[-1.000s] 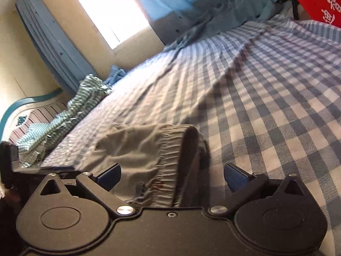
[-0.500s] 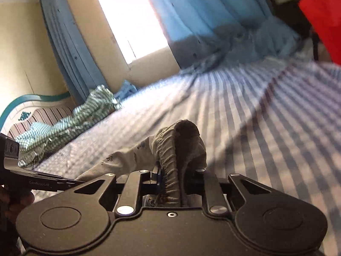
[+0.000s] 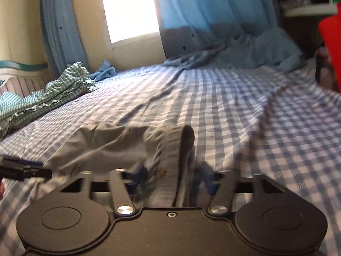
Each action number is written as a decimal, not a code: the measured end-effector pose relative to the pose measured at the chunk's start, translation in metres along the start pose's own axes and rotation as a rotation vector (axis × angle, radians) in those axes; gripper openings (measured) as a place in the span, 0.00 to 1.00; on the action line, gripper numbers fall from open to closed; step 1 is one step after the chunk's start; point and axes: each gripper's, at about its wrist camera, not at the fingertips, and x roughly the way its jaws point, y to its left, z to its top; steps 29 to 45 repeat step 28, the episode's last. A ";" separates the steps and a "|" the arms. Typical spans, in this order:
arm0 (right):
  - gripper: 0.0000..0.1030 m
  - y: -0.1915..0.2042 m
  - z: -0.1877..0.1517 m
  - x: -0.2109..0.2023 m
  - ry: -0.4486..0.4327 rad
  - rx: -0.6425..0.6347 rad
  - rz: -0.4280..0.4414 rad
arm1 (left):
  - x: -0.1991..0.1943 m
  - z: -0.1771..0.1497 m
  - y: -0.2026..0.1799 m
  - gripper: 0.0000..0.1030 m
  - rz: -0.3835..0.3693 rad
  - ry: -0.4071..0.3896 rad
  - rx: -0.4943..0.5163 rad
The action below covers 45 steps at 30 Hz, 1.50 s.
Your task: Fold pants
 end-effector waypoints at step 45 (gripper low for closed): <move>0.99 0.152 -0.083 -0.201 -0.251 -0.020 -0.171 | -0.194 -0.089 -0.025 1.00 0.115 -0.208 -0.027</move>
